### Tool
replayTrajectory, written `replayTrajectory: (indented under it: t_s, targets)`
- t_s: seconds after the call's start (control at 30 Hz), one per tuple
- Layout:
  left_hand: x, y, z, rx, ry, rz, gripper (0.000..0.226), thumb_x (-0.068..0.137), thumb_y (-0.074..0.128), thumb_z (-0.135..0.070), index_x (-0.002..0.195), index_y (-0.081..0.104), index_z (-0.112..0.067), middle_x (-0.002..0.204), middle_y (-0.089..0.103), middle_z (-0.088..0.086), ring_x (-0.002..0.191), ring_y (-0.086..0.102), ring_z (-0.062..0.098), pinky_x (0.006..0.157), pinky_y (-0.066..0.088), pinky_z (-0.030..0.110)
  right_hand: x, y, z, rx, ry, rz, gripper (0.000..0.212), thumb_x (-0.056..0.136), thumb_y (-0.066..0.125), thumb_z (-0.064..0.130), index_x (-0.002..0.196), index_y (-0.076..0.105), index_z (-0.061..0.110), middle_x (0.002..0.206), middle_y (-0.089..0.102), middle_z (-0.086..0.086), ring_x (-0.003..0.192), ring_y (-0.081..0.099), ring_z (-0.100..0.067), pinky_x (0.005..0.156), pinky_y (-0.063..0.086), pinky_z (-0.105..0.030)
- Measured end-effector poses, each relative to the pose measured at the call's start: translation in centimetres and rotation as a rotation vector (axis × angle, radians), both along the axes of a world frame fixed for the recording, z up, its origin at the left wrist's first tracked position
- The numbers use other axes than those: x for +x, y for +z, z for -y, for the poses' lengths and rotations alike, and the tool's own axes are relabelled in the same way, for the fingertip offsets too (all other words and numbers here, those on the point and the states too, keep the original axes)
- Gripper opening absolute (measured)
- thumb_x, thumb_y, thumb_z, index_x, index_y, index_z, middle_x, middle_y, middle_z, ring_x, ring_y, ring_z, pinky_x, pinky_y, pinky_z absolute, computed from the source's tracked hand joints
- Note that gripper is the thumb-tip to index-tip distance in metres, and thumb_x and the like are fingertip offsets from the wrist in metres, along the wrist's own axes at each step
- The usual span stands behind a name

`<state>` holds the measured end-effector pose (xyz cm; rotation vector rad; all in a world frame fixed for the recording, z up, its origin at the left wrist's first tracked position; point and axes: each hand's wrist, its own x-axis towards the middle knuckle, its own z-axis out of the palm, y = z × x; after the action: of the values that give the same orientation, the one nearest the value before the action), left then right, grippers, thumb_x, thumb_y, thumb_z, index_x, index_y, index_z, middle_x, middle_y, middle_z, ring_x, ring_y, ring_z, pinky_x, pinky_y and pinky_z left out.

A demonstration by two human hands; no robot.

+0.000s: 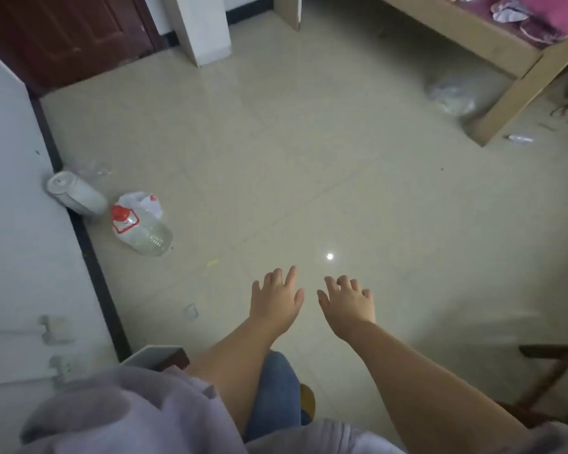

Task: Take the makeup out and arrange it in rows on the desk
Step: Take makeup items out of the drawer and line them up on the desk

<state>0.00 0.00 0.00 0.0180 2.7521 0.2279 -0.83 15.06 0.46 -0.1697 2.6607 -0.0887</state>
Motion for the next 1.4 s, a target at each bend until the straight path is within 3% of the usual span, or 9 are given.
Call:
replayTrajectory:
  t_s: [0.17, 0.57, 0.83, 1.17, 1.4]
  targets:
    - [-7.9, -0.6, 0.3, -0.015, 0.038, -0.013, 0.053, 0.098, 0.026, -0.045, 0.146, 0.018, -0.023, 0.139, 0.040, 0.006, 0.124, 0.041, 0.024, 0.095, 0.038, 0.038, -8.5, -0.4, -0.2, 0.011, 0.024, -0.016, 0.048, 0.099, 0.020, 0.046, 0.140, 0.027, 0.023, 0.139, 0.040, -0.004, 0.126, 0.038, -0.024, 0.098, 0.034, -0.040]
    - [-39.3, 3.4, 3.8, -0.039, -0.061, -0.110, 0.050, 0.098, 0.029, -0.040, 0.143, 0.023, -0.020, 0.133, 0.042, 0.006, 0.121, 0.042, 0.025, 0.093, 0.037, 0.039, -38.5, 3.7, 0.4, -0.011, -0.076, -0.103, 0.046, 0.099, 0.023, 0.044, 0.141, 0.028, 0.024, 0.143, 0.035, -0.004, 0.131, 0.034, -0.023, 0.101, 0.031, -0.040]
    - [-57.1, 3.2, 1.6, -0.050, -0.116, -0.131, 0.050, 0.097, 0.030, -0.041, 0.142, 0.023, -0.021, 0.134, 0.042, 0.005, 0.121, 0.042, 0.024, 0.094, 0.036, 0.039, -56.6, 4.4, -1.6, -0.018, -0.092, -0.134, 0.046, 0.099, 0.022, 0.043, 0.141, 0.027, 0.023, 0.144, 0.035, -0.005, 0.130, 0.034, -0.024, 0.102, 0.031, -0.041]
    - [-82.4, 3.4, -3.5, -0.034, 0.046, -0.137, 0.054, 0.098, 0.027, -0.042, 0.147, 0.016, -0.021, 0.143, 0.035, 0.006, 0.129, 0.036, 0.023, 0.103, 0.032, 0.039, -84.5, 5.3, -7.6, 0.023, 0.032, -0.157, 0.047, 0.099, 0.022, 0.044, 0.142, 0.025, 0.025, 0.146, 0.032, -0.004, 0.132, 0.032, -0.023, 0.103, 0.031, -0.041]
    - [-96.7, 3.7, -1.1, -0.087, 0.151, -0.205, 0.054, 0.099, 0.024, -0.043, 0.148, 0.015, -0.021, 0.144, 0.034, 0.006, 0.130, 0.037, 0.022, 0.104, 0.033, 0.037, -100.6, 5.3, -5.0, 0.018, 0.173, -0.134, 0.047, 0.100, 0.021, 0.044, 0.143, 0.024, 0.025, 0.147, 0.031, -0.004, 0.132, 0.033, -0.023, 0.103, 0.031, -0.040]
